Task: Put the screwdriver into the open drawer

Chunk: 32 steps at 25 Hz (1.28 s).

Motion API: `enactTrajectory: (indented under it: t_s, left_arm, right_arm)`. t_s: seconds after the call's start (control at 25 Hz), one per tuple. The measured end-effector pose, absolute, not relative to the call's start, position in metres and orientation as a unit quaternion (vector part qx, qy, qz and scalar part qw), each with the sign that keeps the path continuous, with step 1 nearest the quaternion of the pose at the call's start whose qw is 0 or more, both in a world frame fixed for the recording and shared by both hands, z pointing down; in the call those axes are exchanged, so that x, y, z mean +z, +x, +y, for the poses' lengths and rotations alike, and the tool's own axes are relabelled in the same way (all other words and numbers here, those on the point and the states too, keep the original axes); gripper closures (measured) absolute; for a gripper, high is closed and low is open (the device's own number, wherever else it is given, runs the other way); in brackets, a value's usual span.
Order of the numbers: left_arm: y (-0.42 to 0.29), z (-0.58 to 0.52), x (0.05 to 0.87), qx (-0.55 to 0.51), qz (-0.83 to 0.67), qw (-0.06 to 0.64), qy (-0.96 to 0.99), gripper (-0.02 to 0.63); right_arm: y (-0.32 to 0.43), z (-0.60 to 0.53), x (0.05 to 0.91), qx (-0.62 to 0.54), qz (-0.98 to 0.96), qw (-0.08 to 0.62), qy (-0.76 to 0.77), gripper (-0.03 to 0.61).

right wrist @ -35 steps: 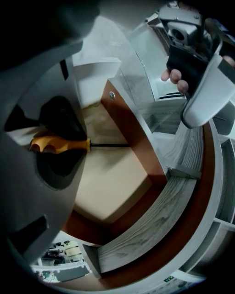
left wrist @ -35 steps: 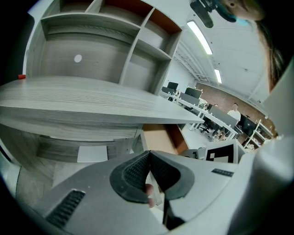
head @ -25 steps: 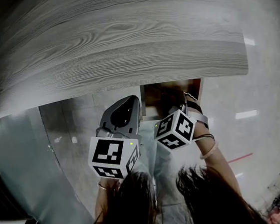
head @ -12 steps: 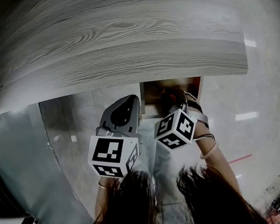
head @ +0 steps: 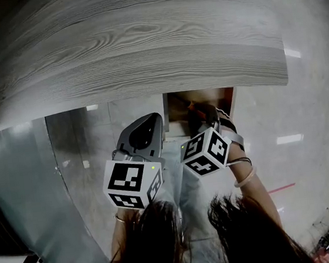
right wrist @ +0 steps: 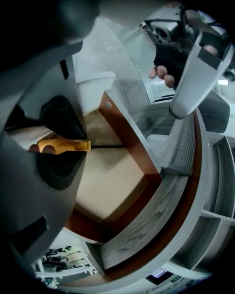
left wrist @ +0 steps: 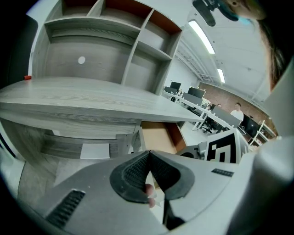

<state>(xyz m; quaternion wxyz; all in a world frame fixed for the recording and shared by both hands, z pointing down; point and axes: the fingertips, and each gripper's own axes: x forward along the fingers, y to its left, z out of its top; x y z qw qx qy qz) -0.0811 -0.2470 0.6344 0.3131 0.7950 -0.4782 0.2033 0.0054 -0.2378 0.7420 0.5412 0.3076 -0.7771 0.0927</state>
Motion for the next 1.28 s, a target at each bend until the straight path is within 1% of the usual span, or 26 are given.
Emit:
enactTrajectory:
  t_s: [0.88,1.28]
  left_arm:
    - [-0.068,-0.212,0.608,0.199,-0.485,0.292,0.8,0.597]
    - [-0.06,-0.19,0.593,0.197,-0.49,0.287,0.799,0.597]
  right_arm:
    - [0.025,-0.215,0.698,0.109,-0.783,0.496,0.359,0.491]
    - [0.037,-0.198,0.676,0.103,-0.783,0.487,0.374,0.506]
